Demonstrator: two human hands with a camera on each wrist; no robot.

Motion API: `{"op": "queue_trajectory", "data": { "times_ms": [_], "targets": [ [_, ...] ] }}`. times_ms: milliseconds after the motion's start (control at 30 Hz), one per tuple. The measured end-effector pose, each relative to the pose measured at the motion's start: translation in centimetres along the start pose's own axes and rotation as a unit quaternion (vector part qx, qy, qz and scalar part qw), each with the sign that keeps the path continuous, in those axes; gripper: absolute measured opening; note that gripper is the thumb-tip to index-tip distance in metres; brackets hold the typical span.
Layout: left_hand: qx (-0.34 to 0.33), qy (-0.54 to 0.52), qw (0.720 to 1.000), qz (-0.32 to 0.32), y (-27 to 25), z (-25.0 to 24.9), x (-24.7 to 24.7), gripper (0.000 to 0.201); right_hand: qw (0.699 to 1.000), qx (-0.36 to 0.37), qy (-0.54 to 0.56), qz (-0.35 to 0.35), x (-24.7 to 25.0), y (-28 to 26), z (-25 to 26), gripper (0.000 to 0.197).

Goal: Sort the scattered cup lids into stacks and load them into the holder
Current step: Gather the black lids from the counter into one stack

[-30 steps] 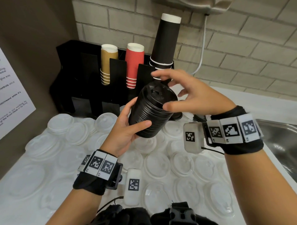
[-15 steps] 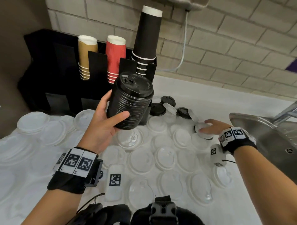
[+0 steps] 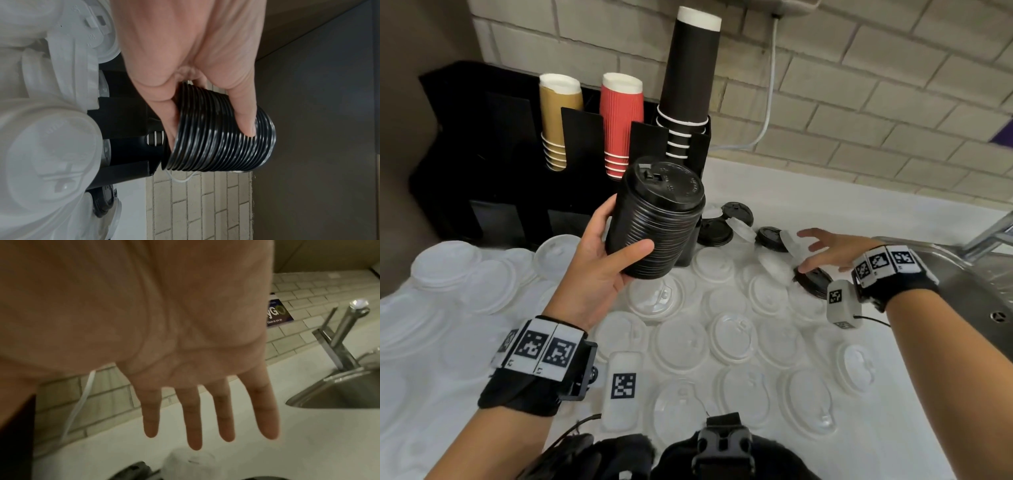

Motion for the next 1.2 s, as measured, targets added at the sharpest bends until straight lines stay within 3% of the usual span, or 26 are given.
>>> {"op": "queue_trajectory", "data": {
  "times_ms": [100,200,533,600,667,767,867,1000,1200],
  "targets": [
    [0.001,0.001,1.000,0.007,0.0,0.0,-0.2,0.079,0.991,-0.059,-0.109,-0.046,-0.7,1.2,-0.6,0.071],
    [-0.001,0.002,1.000,0.006,0.0,-0.2,-0.1,0.079,0.989,-0.082,-0.122,-0.029,-2.2,2.0,-1.1,0.071],
    [-0.007,0.000,1.000,0.002,-0.2,-0.3,-0.4,0.072,0.983,-0.060,-0.164,-0.065,0.3,-0.1,1.2,0.057],
    [-0.003,-0.001,1.000,0.006,-0.2,-0.1,-0.6,0.072,0.992,-0.004,-0.097,-0.085,1.2,-1.5,3.3,0.051],
    [0.002,-0.002,1.000,0.001,-0.2,0.1,-0.7,0.076,0.990,0.111,0.012,-0.082,1.3,-3.4,6.0,0.048],
    [0.001,0.006,1.000,0.009,-0.2,0.3,-0.6,0.070,0.932,0.316,0.164,-0.066,0.9,-7.6,10.6,0.053],
    [0.001,0.015,1.000,0.023,-0.3,0.4,-0.6,0.068,0.880,0.435,0.167,-0.088,0.6,-11.7,14.1,0.060],
    [-0.003,0.017,0.999,0.033,-0.3,0.3,-0.8,0.067,0.851,0.499,0.143,-0.081,-0.2,-14.7,17.0,0.064],
    [-0.001,0.025,0.998,0.061,-0.5,0.1,-1.3,0.068,0.858,0.500,0.044,-0.113,-0.6,-15.8,18.9,0.064]
  ]
}}
Point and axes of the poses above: each hand's wrist, its own y-axis towards the middle knuckle, its own x-axis out of the back of the hand, z = x × y, the point moved 3 cm from there along y, towards the middle knuckle, and after that the axes turned 2 degrees about z, right-handed, at the moved point
